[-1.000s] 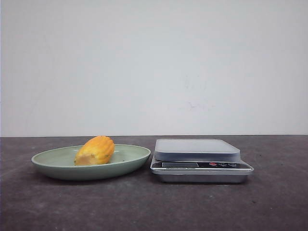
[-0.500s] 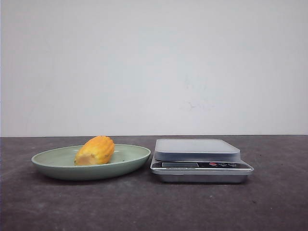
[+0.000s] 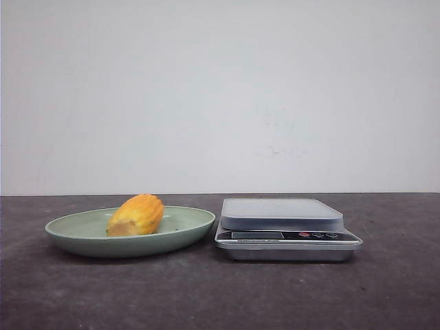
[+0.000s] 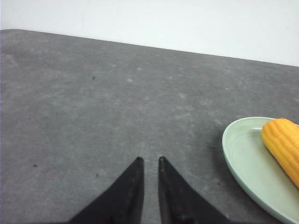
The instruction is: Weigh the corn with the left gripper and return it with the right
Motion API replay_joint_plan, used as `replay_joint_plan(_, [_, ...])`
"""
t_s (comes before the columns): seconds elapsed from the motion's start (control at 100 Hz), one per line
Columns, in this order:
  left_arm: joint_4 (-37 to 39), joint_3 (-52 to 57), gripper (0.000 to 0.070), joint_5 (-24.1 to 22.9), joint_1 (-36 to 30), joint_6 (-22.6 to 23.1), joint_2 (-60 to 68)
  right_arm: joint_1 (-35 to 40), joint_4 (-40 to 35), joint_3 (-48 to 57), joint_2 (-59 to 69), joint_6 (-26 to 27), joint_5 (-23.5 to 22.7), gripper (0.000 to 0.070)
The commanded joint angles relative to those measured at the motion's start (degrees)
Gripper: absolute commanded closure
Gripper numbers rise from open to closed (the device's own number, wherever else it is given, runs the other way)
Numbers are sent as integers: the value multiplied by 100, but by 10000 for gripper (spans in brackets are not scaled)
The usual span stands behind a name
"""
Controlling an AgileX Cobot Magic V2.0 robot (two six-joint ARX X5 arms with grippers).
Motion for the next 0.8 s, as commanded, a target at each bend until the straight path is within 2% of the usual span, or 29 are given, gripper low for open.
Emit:
replay_joint_plan(0.0, [13,-101,688,11,7,48,-7,11,114,96,44,-310,33,692])
replay_joint_plan(0.09, [13,-101,688,11,7,48,-7,-57,492,-11,37,-422,146,692])
replay_joint_plan(0.18, [11,-101,688,13,4,48,-7,-212,1447,-586,-94,-588,144,692])
replay_joint_plan(0.35, [9,-101,688,11,7,48,-7,-562,3797,-2715,-800,-879,52,692])
replay_joint_plan(0.48, [9,-101,688,11,7,48,-7,-778,5167,-4446,-1379,-894,-76,692])
replay_joint_plan(0.62, [7,-101,688,13,7,48,-7,-859,6183,-6172,-1834,-901,-66,692])
replay_joint_plan(0.79, [7,-101,688,11,7,48,-7,-892,6529,-7364,-2149,-901,-63,691])
